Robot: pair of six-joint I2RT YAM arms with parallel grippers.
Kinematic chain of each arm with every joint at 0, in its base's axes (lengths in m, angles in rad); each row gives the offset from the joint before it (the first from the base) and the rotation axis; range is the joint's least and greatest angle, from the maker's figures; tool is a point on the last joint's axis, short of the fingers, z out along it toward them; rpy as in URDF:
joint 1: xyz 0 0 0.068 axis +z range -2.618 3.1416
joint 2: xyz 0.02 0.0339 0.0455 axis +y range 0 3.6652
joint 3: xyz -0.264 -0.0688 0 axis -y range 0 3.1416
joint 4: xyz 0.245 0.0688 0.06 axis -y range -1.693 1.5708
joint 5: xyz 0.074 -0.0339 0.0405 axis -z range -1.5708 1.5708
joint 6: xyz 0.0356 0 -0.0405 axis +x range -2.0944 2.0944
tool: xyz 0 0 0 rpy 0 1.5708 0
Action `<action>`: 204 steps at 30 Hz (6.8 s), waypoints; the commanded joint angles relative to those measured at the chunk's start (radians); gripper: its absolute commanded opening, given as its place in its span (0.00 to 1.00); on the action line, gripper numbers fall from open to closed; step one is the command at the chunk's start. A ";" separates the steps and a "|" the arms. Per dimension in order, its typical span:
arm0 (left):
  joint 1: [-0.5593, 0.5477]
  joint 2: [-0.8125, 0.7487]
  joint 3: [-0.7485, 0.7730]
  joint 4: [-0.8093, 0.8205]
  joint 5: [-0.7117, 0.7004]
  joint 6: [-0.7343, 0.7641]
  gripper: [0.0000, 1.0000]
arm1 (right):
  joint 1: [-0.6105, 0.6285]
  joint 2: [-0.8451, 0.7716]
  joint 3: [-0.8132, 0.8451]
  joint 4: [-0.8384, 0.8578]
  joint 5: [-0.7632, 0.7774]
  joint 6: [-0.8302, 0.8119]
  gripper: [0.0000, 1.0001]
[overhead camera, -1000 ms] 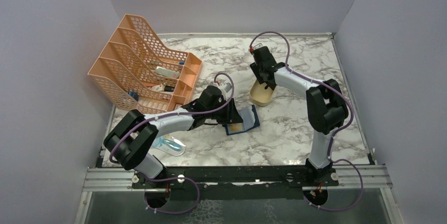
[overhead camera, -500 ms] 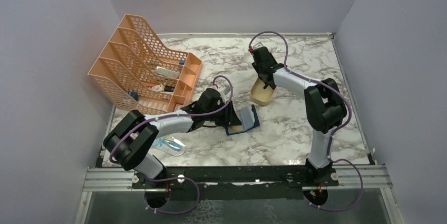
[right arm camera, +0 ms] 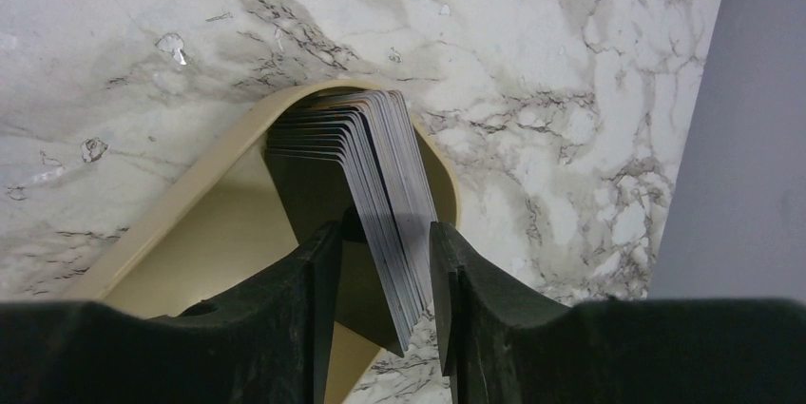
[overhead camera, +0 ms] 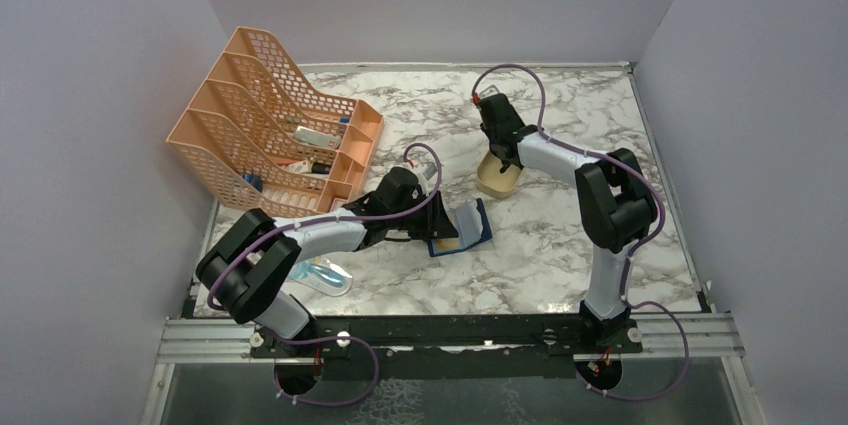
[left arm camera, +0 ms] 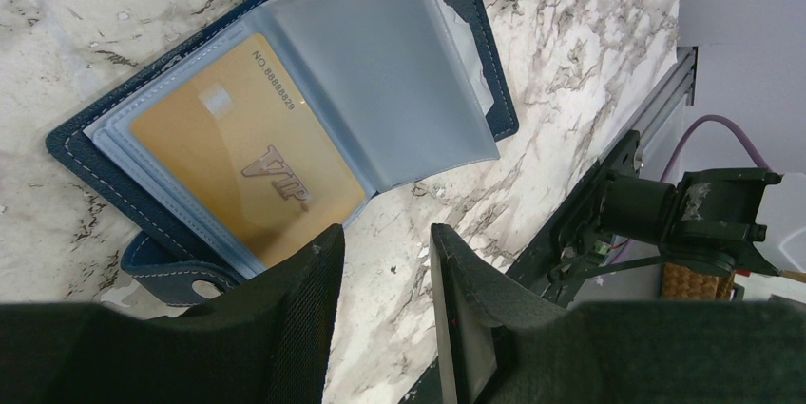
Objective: Put the credit cards into the card holder
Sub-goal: Pick up the credit card from the storage box, then insert the credit card into the card holder.
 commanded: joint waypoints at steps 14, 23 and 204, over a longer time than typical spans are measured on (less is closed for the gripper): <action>-0.002 -0.024 -0.017 0.036 0.018 -0.010 0.41 | -0.003 -0.060 -0.009 0.044 0.032 -0.006 0.17; -0.001 -0.023 -0.019 0.036 0.014 -0.013 0.41 | -0.002 -0.116 -0.005 -0.052 -0.108 0.073 0.01; 0.044 0.208 0.123 -0.005 0.092 -0.059 0.00 | 0.165 -0.649 -0.658 -0.113 -0.488 0.673 0.16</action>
